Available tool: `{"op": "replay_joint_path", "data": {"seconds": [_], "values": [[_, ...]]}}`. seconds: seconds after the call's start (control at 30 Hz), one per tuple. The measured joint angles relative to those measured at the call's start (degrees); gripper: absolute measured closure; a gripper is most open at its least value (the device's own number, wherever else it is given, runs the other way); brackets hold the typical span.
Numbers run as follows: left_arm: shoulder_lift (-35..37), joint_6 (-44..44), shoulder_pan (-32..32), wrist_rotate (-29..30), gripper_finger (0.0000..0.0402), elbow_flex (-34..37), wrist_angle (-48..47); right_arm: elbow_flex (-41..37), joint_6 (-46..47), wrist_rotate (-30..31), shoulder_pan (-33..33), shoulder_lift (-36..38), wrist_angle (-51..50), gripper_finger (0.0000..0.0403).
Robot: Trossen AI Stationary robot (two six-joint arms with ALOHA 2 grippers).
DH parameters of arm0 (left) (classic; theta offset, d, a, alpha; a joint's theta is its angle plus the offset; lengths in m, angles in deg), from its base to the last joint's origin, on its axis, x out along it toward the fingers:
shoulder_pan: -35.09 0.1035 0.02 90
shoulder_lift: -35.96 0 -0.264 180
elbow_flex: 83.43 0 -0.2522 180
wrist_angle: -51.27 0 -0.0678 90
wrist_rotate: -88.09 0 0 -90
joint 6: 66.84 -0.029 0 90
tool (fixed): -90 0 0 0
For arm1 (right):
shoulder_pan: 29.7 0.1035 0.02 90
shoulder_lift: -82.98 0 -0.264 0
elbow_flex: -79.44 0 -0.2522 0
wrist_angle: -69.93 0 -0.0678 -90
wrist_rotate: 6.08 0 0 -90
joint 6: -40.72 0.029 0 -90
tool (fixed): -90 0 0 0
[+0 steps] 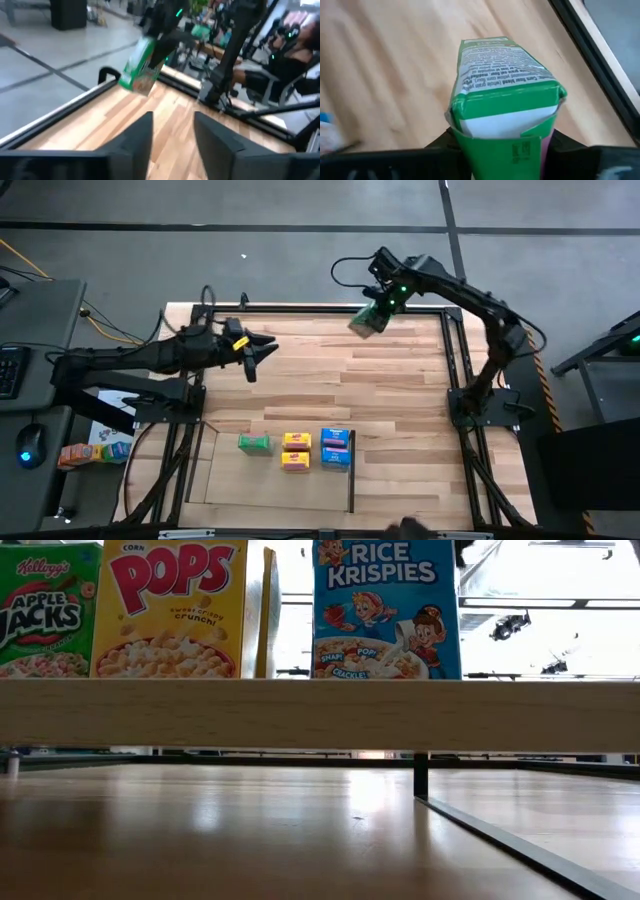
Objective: Stack cereal on shelf
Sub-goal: Put the green cereal box on the shelf aligned with the green cereal box
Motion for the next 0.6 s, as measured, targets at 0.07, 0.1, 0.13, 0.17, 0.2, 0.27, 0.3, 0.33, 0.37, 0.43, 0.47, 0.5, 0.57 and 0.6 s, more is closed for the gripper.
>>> {"op": "replay_joint_path", "data": {"seconds": [0.07,0.1,0.13,0.17,0.2,0.27,0.3,0.33,0.37,0.43,0.47,0.5,0.57,0.6], "values": [[-3.24,0.02,2.95,-4.34,0.0236,-1.06,0.24,0.00,2.75,-0.15,3.64,2.47,2.26,0.0299],[-4.99,-0.03,4.31,-6.52,0.0218,-1.61,0.16,0.00,4.11,-0.08,5.71,3.36,3.49,0.0300],[-6.95,-0.50,5.54,-8.37,0.0201,-2.36,-0.11,0.00,5.49,0.00,7.87,4.03,4.83,0.0301],[-9.01,-0.91,6.54,-10.12,0.0185,-3.29,-0.01,0.00,6.80,0.18,9.99,4.43,6.17,0.0302],[-11.07,-1.19,7.49,-11.79,0.0170,-4.27,0.06,0.00,8.25,1.12,12.29,4.57,7.41,0.0302],[-14.87,-1.42,9.03,-14.73,0.0143,-6.36,0.09,0.00,10.91,3.73,16.64,4.53,9.19,0.0302],[-16.57,-1.42,9.63,-16.63,0.0131,-7.38,0.02,0.00,12.00,5.60,18.72,4.38,9.82,0.0302],[-18.19,-1.75,10.06,-18.69,0.0121,-8.43,0.11,0.01,12.79,7.18,20.78,4.03,10.44,0.0302],[-19.62,-2.64,10.22,-21.39,0.0113,-9.41,0.22,0.02,13.58,8.84,22.62,3.70,11.05,0.0302],[-22.08,-5.14,10.33,-26.85,0.0102,-10.91,0.12,0.00,15.44,11.49,25.66,2.87,11.70,0.0302],[-23.18,-6.26,10.14,-29.72,0.0099,-11.56,0.27,0.00,16.65,12.28,26.87,2.59,12.48,0.0302],[-24.04,-7.15,9.87,-32.35,0.0097,-11.96,0.19,0.00,17.76,12.34,27.84,2.39,13.12,0.0302],[-25.85,-8.97,8.81,-35.39,0.0096,-12.65,0.47,0.00,19.44,12.33,29.55,1.78,13.71,0.0302],[-26.49,-9.78,8.22,-35.65,0.0096,-12.70,0.29,0.00,20.19,12.08,30.21,1.42,14.06,0.0302]]}}
